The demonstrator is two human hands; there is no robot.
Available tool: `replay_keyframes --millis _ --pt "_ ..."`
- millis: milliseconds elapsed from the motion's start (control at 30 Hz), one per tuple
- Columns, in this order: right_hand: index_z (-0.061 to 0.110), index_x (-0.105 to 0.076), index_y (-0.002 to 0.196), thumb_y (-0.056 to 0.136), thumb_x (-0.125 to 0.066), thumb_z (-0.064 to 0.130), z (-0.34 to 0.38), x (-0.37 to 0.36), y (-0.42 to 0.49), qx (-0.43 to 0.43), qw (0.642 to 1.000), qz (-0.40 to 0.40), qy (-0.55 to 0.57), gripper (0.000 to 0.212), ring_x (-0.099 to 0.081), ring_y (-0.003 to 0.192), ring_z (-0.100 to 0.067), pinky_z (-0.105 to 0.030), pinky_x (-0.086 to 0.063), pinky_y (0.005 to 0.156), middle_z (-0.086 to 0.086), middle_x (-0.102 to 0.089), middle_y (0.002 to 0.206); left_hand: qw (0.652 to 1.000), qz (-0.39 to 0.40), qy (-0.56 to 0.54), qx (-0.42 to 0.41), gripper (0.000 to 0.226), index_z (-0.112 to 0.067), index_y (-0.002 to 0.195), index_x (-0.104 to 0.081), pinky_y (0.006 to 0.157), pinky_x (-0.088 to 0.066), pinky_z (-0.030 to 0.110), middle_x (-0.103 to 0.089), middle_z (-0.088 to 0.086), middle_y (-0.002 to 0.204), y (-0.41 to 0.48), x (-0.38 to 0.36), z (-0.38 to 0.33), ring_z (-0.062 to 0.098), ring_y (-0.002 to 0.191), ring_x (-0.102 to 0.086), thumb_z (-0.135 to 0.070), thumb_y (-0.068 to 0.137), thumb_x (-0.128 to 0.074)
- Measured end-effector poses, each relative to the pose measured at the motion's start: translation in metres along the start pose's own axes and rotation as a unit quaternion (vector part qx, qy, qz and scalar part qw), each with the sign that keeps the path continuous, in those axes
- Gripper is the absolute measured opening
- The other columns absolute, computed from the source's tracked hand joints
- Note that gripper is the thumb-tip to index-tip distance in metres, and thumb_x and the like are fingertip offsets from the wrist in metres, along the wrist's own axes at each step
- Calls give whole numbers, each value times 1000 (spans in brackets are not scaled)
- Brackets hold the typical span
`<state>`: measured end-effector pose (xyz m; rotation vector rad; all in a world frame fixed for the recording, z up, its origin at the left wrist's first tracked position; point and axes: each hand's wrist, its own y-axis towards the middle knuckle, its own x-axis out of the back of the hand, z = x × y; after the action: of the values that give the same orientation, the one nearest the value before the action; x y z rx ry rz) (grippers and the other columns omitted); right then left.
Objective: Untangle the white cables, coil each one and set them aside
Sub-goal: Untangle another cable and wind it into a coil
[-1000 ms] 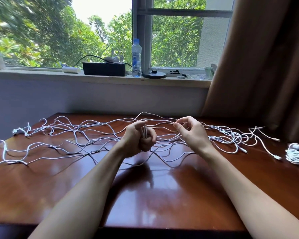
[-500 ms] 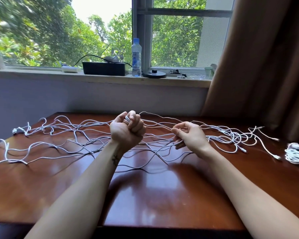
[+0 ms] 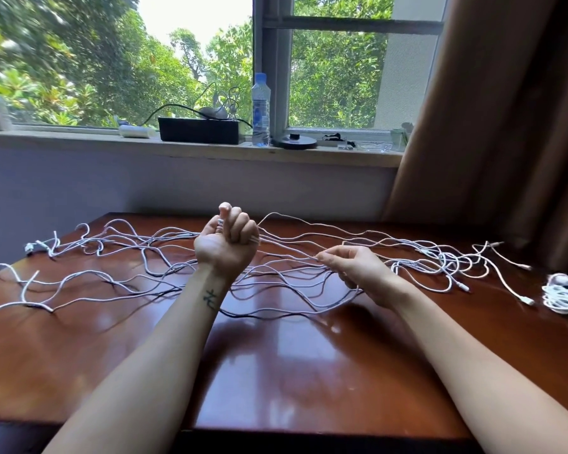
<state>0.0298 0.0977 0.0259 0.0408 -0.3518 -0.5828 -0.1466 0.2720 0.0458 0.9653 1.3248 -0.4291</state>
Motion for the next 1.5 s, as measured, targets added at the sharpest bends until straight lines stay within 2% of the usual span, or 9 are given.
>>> replay_keyframes --millis 167,300,533,700,900,1100,1233,1333,1500 --pt "8 -76 96 90 -77 26 7 -8 -11 18 996 69 -58 19 -29 47 -5 -19 -21 44 14 -54 55 999 -29 -23 -20 54 -5 81 -62 43 -19 24 -26 -1 55 6 5 -8 15 42 -24 -37 101 -24" --pt "12 -78 96 88 -78 24 14 -11 -17 48 991 104 -73 15 -45 51 3 -15 -31 49 14 -65 66 998 -57 13 -33 53 -1 93 -68 48 -27 22 -32 1 62 12 7 -11 17 45 -29 -34 103 -28" --pt "14 -79 103 95 -68 12 13 -11 -16 81 987 140 -18 14 -31 56 -9 -21 -24 50 8 -50 62 947 -157 273 -59 43 -11 105 -63 56 -20 27 -29 -2 59 18 7 4 12 48 -23 -34 108 -27" --pt "11 -76 112 100 -57 7 12 -13 -10 112 987 99 60 23 -34 58 -10 -21 -27 52 1 -44 67 862 -133 484 -69 45 -10 110 -62 55 -22 25 -31 -4 57 19 10 20 9 49 -25 -34 111 -24" --pt "4 -67 120 101 -56 6 16 -17 -12 135 977 71 152 22 -42 54 -14 -28 -49 49 -10 -62 81 740 -61 660 -115 34 -10 109 -64 43 -23 19 -34 -7 53 22 29 25 7 46 -26 -25 111 -34" --pt "12 -67 120 99 -59 4 17 -14 -11 156 978 22 135 24 -39 52 -12 -21 -37 46 -12 -75 98 526 6 839 -135 40 -25 102 -70 62 -37 31 -51 -19 52 16 43 25 2 54 -44 -48 98 -38" --pt "16 -69 116 98 -63 6 17 -12 -9 190 977 -43 85 21 -48 57 -15 -26 -46 54 -6 -76 101 520 59 848 -82 48 -20 93 -69 65 -38 35 -51 -20 55 7 36 30 0 56 -44 -57 95 -38" --pt "19 -68 115 99 -61 6 14 -12 -9 244 964 -106 -3 22 -58 54 -14 -30 -54 55 0 -74 96 509 104 854 -24 30 -27 86 -63 64 -37 25 -51 -21 58 -1 29 33 -3 57 -46 -51 95 -49" --pt "17 -67 120 98 -64 14 13 -14 -10 348 907 -184 -149 23 -62 58 2 -15 -47 64 14 -70 88 373 94 922 -34 31 -25 90 -66 68 -47 32 -56 -12 62 0 37 36 7 63 -56 -52 96 -52"
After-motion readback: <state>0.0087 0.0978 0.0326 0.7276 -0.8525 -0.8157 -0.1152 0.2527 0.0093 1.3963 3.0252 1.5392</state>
